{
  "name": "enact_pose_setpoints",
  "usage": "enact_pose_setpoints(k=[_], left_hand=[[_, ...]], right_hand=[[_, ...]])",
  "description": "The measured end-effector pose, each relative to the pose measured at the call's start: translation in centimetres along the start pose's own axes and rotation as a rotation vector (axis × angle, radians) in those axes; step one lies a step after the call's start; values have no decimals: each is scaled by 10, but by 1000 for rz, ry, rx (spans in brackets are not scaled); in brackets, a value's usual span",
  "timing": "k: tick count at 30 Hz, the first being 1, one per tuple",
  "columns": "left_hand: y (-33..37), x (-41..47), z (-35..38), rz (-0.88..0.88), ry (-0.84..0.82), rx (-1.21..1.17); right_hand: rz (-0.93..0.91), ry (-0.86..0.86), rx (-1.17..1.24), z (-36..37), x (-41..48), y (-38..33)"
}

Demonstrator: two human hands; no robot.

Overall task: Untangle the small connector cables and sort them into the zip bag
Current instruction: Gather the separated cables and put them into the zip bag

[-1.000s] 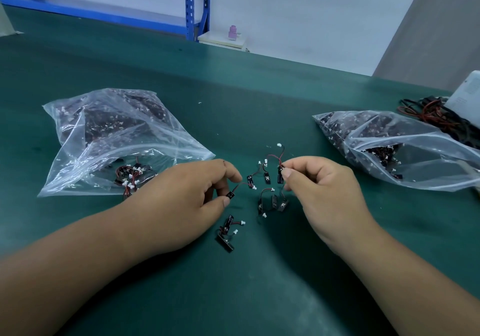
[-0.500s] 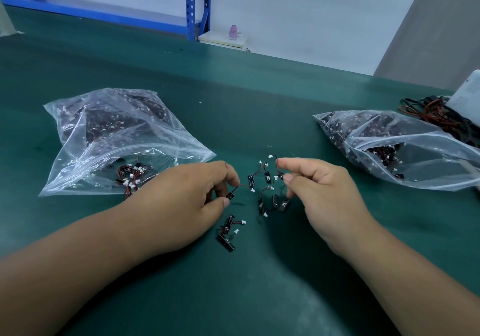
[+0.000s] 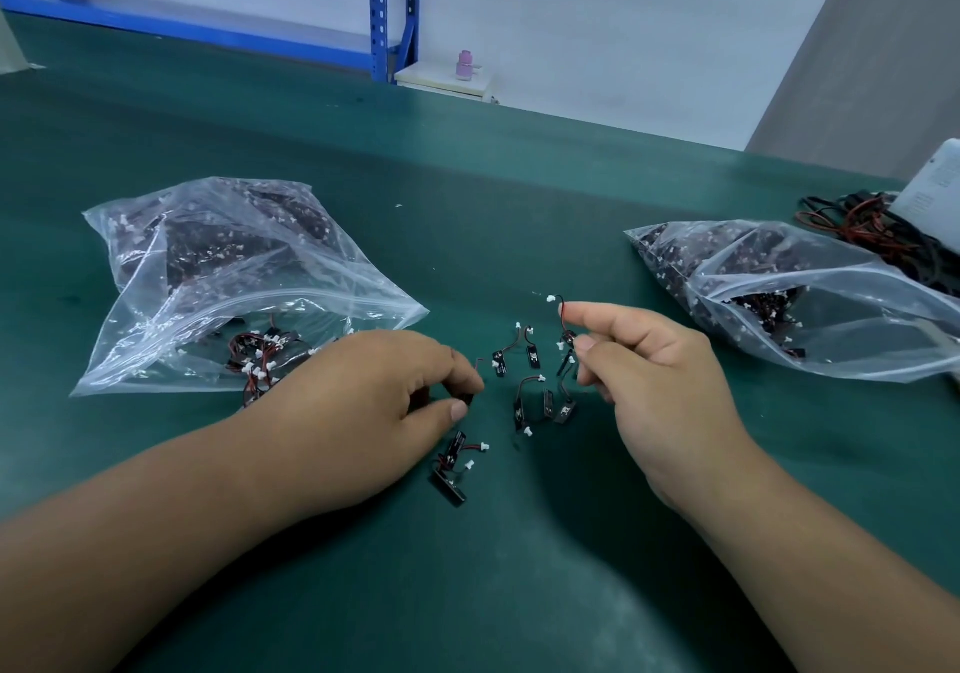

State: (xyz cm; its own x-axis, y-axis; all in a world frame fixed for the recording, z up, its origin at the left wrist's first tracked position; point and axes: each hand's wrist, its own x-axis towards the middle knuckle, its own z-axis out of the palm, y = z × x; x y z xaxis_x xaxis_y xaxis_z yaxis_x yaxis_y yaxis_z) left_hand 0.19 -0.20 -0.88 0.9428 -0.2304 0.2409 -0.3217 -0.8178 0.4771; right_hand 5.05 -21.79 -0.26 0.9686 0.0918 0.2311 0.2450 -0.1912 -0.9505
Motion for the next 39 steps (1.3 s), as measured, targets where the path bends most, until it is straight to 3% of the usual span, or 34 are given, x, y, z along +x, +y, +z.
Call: enact_pose_setpoints(k=[12, 19, 25, 29, 34, 39], left_hand=[[2, 1, -10, 239, -27, 343], [2, 0, -5, 194, -1, 32], [4, -2, 2, 274, -46, -10], [2, 2, 2, 234, -20, 4], [-5, 5, 2, 81, 17, 24], [-5, 4, 4, 58, 17, 29]], right_hand=[[1, -20, -2, 2, -2, 3], [-34, -113, 5, 6, -6, -2], [-97, -208, 14, 10, -11, -7], [-65, -205, 43, 8, -9, -8], [68, -150, 243, -2, 0, -11], [157, -152, 462, -9, 6, -11]])
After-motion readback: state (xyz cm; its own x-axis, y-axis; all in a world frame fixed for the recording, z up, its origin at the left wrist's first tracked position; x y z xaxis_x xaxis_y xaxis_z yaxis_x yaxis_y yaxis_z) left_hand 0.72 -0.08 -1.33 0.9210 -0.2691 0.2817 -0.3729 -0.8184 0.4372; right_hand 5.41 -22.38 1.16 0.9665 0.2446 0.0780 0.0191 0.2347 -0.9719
